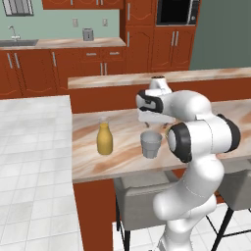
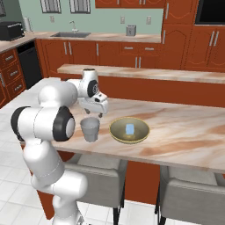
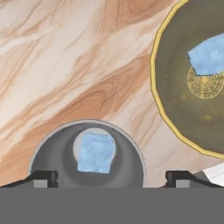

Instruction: There are two ice cubes in the ice bowl. Place both ice cubes in the glass cup.

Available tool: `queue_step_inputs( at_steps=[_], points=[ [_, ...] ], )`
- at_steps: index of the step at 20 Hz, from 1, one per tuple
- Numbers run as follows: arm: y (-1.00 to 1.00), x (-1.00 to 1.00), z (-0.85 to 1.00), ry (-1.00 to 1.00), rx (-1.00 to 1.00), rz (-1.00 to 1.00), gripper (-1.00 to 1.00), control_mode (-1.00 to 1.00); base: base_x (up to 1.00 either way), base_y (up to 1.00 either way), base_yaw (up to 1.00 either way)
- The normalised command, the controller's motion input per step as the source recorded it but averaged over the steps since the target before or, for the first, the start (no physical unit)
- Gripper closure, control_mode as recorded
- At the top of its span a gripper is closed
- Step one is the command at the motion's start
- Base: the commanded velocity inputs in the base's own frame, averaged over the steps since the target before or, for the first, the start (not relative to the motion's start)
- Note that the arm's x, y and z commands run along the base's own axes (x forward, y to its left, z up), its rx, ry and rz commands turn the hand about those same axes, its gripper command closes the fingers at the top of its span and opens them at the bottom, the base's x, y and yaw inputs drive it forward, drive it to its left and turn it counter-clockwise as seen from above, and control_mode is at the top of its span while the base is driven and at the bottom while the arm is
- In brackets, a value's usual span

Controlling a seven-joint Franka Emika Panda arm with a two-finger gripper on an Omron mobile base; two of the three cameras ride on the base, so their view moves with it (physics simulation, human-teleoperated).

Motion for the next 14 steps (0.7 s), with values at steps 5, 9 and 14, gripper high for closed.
queue_step_inputs(
  at_steps=[5, 9, 14],
  points=[
    [-1.00, 0.00, 0.00, -0.05, 0.00, 0.04, -1.00, -1.00, 0.00, 0.00, 0.00],
    [-1.00, 0.00, 0.00, -0.04, 0.00, 0.02, -1.00, -1.00, 0.00, 0.00, 0.00],
    [-0.95, 0.00, -0.07, -0.04, 0.00, 0.09, -1.00, -1.00, 0.00, 0.00, 0.00]
  ],
)
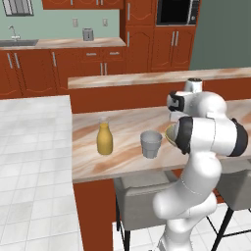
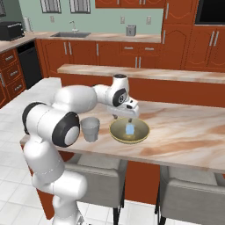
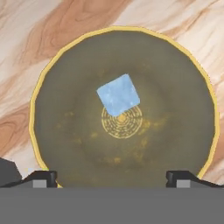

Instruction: There are two ice cubes in the ice bowl. Place both ice cubes in the glass cup.

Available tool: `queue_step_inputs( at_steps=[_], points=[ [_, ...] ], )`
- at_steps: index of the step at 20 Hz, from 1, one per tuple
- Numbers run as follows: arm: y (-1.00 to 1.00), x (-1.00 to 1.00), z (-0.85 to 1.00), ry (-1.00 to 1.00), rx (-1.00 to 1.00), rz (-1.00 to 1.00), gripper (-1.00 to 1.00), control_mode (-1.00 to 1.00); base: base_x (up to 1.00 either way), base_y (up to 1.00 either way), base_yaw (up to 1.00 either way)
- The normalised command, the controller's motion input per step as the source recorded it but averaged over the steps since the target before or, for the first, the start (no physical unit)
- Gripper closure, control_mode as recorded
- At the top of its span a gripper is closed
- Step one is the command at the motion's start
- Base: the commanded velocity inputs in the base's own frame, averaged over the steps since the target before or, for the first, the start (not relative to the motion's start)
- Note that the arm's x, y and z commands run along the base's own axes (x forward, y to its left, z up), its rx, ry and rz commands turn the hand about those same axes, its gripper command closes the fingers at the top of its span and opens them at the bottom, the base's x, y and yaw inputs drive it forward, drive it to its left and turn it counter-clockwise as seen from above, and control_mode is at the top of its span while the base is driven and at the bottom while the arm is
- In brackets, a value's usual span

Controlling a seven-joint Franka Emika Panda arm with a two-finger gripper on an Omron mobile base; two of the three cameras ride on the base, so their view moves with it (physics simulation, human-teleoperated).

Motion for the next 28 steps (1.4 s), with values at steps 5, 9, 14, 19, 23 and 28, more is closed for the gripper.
queue_step_inputs(
  at_steps=[5, 9, 14, 19, 23, 28],
  points=[
    [-0.44, 0.02, -0.15, -0.04, 0.00, 0.15, -1.00, -1.00, 0.00, 0.00, 0.00],
    [-0.03, 0.25, -0.21, -0.05, 0.00, 0.11, -1.00, -1.00, 0.00, 0.00, 0.00],
    [0.00, 0.36, -0.23, -0.04, 0.00, 0.07, -1.00, -1.00, 0.00, 0.00, 0.00],
    [0.00, 0.31, -0.27, -0.01, 0.00, 0.06, -1.00, -1.00, 0.00, 0.00, 0.00],
    [0.00, 0.22, -0.26, 0.00, 0.00, 0.05, -1.00, -1.00, 0.00, 0.00, 0.00],
    [0.00, 0.02, -0.11, 0.00, 0.00, 0.03, -1.00, -1.00, 0.00, 0.00, 0.00]
  ],
)
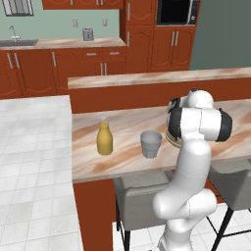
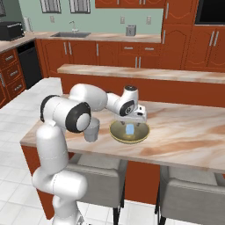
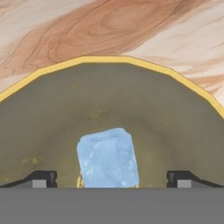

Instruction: There are two ice cubes in the ice bowl. Place both ice cubes in the glass cup.

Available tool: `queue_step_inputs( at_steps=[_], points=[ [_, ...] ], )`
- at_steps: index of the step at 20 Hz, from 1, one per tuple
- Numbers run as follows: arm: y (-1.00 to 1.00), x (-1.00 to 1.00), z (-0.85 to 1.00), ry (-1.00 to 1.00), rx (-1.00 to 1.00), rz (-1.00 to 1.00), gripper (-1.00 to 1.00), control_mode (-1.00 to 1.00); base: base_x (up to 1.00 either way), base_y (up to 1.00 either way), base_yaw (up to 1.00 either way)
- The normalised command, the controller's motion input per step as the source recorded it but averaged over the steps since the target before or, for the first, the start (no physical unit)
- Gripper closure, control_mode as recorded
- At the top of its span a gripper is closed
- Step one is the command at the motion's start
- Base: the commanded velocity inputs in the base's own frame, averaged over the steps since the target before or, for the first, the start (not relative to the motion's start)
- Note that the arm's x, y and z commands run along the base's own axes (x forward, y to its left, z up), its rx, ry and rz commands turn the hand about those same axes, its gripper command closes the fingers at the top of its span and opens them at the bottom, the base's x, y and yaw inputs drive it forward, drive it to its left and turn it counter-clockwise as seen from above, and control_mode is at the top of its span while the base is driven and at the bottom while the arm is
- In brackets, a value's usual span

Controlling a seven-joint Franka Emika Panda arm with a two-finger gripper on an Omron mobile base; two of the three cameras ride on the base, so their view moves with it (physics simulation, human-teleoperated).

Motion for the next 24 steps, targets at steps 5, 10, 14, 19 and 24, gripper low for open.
queue_step_inputs(
  at_steps=[5, 10, 14, 19, 24],
  points=[
    [0.00, -0.03, -0.02, 0.00, 0.00, 0.01, -1.00, -1.00, 0.00, 0.00, 0.00],
    [0.00, 0.01, -0.16, 0.00, 0.00, 0.00, -1.00, -1.00, 0.00, 0.00, 0.00],
    [0.00, 0.00, -0.22, 0.00, 0.00, 0.00, -1.00, -1.00, 0.00, 0.00, 0.00],
    [0.00, 0.00, -0.16, 0.00, 0.00, 0.00, -1.00, -1.00, 0.00, 0.00, 0.00],
    [0.13, 0.02, -0.14, 0.00, 0.00, 0.00, 1.00, -1.00, 0.00, 0.00, 0.00]
  ],
)
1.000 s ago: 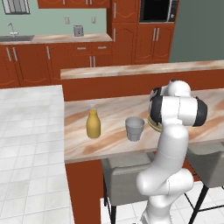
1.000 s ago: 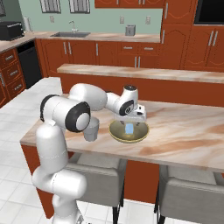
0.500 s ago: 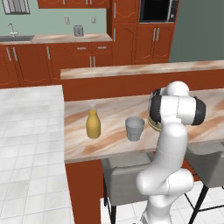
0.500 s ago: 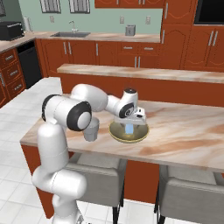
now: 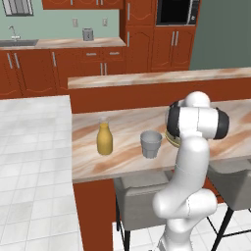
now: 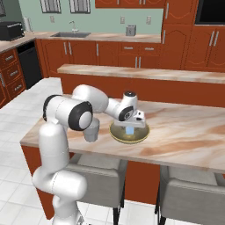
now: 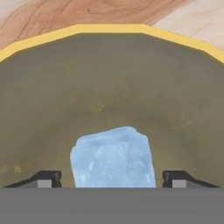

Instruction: There are two ice cubes in the ice bowl. Place both ice cubes in the glass cup.

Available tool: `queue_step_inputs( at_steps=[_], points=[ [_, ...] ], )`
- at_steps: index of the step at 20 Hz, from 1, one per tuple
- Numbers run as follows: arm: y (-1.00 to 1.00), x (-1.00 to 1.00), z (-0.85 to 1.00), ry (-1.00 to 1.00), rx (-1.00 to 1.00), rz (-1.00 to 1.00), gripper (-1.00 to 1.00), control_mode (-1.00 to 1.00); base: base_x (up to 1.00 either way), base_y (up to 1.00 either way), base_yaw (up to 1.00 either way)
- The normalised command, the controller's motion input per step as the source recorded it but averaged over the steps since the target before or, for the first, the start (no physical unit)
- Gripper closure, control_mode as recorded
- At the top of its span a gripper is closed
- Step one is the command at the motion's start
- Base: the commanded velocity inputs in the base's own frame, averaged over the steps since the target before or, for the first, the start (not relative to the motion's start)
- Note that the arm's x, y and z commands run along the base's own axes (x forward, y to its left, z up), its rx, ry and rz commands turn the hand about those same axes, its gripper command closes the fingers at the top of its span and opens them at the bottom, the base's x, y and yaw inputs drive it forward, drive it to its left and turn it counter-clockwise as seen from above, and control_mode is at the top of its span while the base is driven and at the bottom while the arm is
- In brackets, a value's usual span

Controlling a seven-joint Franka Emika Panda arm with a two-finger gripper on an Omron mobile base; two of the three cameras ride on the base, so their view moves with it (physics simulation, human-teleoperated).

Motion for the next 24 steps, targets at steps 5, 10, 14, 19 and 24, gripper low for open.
queue_step_inputs(
  at_steps=[5, 10, 14, 19, 24],
  points=[
    [0.11, 0.01, -0.05, 0.00, 0.00, 0.00, 1.00, -1.00, 0.00, 0.00, 0.00],
    [0.05, -0.24, 0.47, -0.02, 0.00, -0.01, 1.00, -1.00, 0.00, 0.00, 0.00],
    [0.38, -0.48, 0.97, 0.01, 0.01, -0.03, 1.00, -1.00, 0.00, 0.00, 0.00],
    [0.65, -0.34, 0.82, 0.10, 0.02, -0.08, 1.00, -1.00, 0.00, 0.00, 0.00],
    [0.88, -0.25, 0.31, 0.03, 0.06, -0.15, 1.00, -1.00, 0.00, 0.00, 0.00]
  ],
)
